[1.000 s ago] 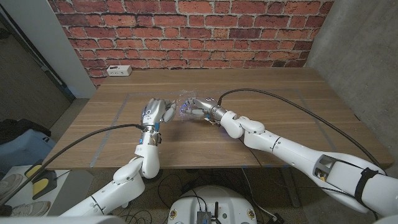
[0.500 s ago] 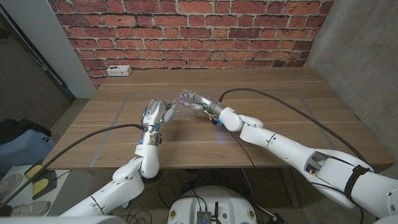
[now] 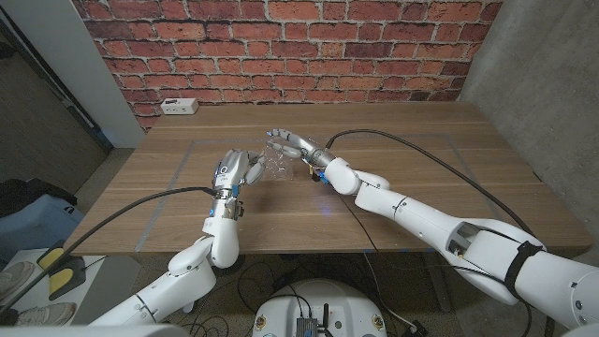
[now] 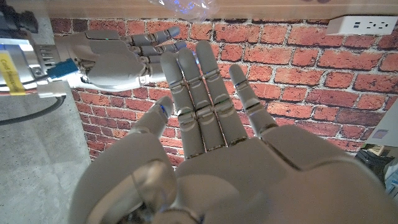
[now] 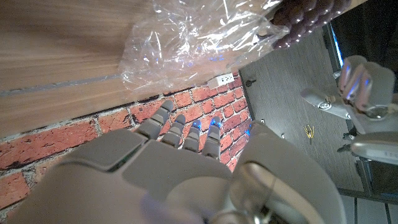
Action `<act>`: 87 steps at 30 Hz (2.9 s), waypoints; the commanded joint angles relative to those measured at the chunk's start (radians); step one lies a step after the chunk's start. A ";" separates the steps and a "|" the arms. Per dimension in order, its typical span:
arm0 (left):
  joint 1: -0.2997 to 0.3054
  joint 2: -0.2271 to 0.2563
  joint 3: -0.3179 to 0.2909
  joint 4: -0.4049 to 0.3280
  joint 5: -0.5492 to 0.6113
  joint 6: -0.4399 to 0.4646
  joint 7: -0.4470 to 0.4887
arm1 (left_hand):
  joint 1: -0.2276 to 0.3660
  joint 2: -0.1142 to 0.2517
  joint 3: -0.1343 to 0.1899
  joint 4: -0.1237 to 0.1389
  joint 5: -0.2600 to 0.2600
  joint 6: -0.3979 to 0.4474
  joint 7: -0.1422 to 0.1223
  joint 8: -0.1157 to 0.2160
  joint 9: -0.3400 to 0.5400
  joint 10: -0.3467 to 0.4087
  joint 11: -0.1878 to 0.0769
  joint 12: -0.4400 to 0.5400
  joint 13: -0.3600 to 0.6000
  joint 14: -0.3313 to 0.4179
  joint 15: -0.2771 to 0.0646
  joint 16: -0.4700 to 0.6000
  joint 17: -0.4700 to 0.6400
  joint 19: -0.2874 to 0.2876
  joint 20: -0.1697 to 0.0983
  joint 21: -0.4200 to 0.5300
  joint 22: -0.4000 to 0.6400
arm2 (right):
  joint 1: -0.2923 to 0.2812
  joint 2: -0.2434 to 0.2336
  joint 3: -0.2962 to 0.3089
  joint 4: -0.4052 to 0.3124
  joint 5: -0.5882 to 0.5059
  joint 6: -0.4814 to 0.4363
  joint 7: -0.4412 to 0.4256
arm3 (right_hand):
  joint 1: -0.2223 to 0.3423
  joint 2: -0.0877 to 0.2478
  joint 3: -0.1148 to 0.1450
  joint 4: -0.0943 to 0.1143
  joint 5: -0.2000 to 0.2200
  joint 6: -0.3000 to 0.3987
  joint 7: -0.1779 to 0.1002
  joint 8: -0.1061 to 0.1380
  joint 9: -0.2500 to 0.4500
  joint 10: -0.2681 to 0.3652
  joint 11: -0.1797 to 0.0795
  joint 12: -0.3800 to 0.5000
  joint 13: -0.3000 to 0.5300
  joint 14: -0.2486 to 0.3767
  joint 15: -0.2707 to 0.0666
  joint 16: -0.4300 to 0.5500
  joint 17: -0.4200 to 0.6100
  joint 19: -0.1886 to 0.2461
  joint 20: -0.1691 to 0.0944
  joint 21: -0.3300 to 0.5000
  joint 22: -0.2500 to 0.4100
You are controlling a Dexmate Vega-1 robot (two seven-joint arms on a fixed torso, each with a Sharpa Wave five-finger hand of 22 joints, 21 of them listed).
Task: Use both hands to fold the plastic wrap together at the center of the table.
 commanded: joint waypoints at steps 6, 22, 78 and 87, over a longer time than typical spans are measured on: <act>0.009 0.013 -0.015 0.003 -0.017 -0.043 -0.008 | -0.024 -0.003 0.002 0.012 0.001 0.001 0.008 -0.004 0.000 0.000 0.000 -0.008 0.005 -0.005 0.005 -0.004 0.004 -0.009 0.001 0.009 -0.001 | 0.101 0.066 -0.145 0.054 -0.205 -0.248 -0.047 | 0.034 0.016 0.112 0.006 0.010 -0.029 -0.028 -0.007 -0.002 -0.028 -0.052 -0.002 -0.001 -0.045 -0.142 0.003 -0.013 -0.023 -0.049 -0.005 -0.001; 0.017 0.017 -0.023 -0.008 -0.013 -0.045 -0.020 | -0.053 -0.004 -0.001 0.022 -0.005 -0.003 0.011 -0.004 0.005 -0.002 0.004 -0.015 0.004 -0.005 0.006 -0.008 0.003 -0.017 0.001 0.018 -0.005 | 0.145 0.102 -0.242 0.137 -0.256 -0.319 -0.026 | 0.040 -0.004 0.134 -0.001 0.000 -0.082 -0.033 -0.015 -0.001 -0.058 -0.053 -0.006 -0.001 -0.071 -0.143 0.003 -0.020 -0.017 -0.054 -0.001 -0.002; 0.030 0.013 -0.028 -0.015 0.001 -0.046 -0.023 | -0.089 0.001 0.014 0.018 -0.012 -0.005 0.014 -0.008 0.006 0.002 0.005 -0.025 0.011 -0.006 0.006 -0.008 0.007 -0.029 -0.002 0.046 -0.017 | 0.123 0.062 -0.220 0.135 -0.181 -0.239 -0.050 | -0.050 -0.025 0.104 0.051 -0.004 -0.217 -0.035 -0.017 0.002 -0.169 -0.050 -0.011 0.000 -0.112 -0.108 0.018 -0.007 -0.015 -0.057 -0.001 -0.002; 0.008 0.010 -0.018 -0.001 0.003 -0.058 -0.031 | -0.092 0.003 0.017 0.016 -0.013 -0.005 0.014 -0.008 0.007 0.003 0.005 -0.026 0.012 -0.008 0.007 -0.008 0.008 -0.031 -0.001 0.050 -0.019 | 0.080 0.001 -0.169 0.051 -0.176 -0.185 -0.129 | -0.093 -0.073 0.059 0.039 -0.002 -0.208 -0.019 0.008 0.002 -0.141 -0.026 0.014 0.000 -0.067 -0.077 0.033 -0.015 0.012 -0.015 0.009 -0.002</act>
